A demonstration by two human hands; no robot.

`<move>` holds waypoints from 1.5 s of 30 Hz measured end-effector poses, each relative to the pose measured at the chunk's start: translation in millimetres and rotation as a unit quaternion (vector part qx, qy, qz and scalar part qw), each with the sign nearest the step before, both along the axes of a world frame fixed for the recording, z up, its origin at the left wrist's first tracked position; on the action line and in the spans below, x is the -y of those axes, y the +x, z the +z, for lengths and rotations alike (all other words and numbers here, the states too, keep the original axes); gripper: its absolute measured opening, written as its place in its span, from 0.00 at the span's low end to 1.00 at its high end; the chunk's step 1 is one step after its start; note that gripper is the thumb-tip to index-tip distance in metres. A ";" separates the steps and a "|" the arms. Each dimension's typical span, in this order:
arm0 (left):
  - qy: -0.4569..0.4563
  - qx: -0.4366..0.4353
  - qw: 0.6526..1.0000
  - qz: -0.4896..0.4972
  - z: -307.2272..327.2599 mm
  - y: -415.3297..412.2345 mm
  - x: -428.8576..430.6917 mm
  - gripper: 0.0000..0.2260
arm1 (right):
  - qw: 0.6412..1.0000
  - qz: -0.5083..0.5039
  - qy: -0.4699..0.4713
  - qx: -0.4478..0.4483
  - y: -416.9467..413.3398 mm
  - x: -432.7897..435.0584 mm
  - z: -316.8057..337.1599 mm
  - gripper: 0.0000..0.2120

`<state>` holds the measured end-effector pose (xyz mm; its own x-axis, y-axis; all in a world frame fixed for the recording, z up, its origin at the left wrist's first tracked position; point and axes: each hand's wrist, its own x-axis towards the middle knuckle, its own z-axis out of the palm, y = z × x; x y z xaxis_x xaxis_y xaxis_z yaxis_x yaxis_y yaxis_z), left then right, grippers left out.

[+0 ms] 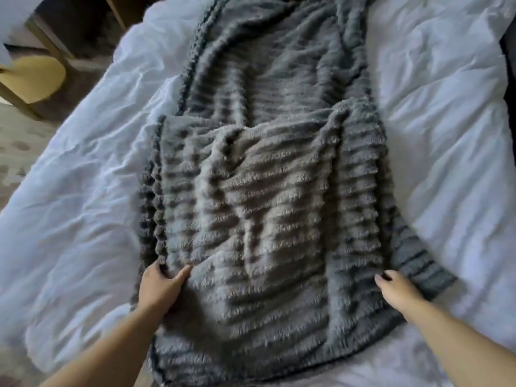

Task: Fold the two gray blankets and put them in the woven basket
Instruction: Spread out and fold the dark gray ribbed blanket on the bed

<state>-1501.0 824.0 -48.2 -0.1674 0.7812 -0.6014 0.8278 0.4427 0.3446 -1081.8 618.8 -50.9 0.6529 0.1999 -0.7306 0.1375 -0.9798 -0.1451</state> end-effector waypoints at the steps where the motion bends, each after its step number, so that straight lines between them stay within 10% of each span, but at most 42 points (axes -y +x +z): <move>1: 0.029 0.000 0.999 -0.018 -2.3 -4.2 14.5 0.33 | 1.000 0.024 0.009 0.014 1.6 7.3 -1.2 0.22; 7: 0.109 -0.068 0.992 0.011 0.0 -12.1 64.8 0.34 | 0.984 0.101 0.013 0.148 24.8 15.5 6.5 0.17; 12: 0.106 -0.058 0.989 0.090 -0.2 -18.0 99.4 0.36 | 0.965 0.135 -0.024 0.225 49.1 25.4 9.4 0.34; 16: 0.092 0.028 0.987 0.129 -3.6 -32.6 123.7 0.43 | 0.982 0.092 -0.039 0.162 64.9 31.2 7.6 0.46; 23: 0.078 0.036 0.989 0.120 3.2 -57.9 137.7 0.41 | 0.995 0.040 0.032 0.083 63.6 51.6 12.7 0.31; 30: 0.021 0.151 0.972 0.180 11.4 -37.5 183.6 0.10 | 0.934 -0.191 0.298 -0.040 38.4 83.4 51.1 0.21; 37: 0.047 0.362 0.895 0.257 91.9 -55.7 274.5 0.05 | 0.920 -0.189 0.343 -0.033 -18.8 173.5 130.1 0.15; 41: -0.075 0.490 0.799 0.340 148.7 -98.7 344.0 0.07 | 0.920 -0.252 0.273 -0.123 -66.0 257.0 178.7 0.05; 45: -0.130 0.523 0.778 0.322 187.1 -150.8 396.3 0.11 | 0.925 -0.235 0.255 -0.154 -91.3 319.4 218.3 0.07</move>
<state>-1651.8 427.7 138.9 0.2129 0.5670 -0.7958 -0.2684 0.8170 0.5103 -1173.1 299.4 167.5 0.5309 0.3162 -0.7863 -0.4118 -0.7146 -0.5654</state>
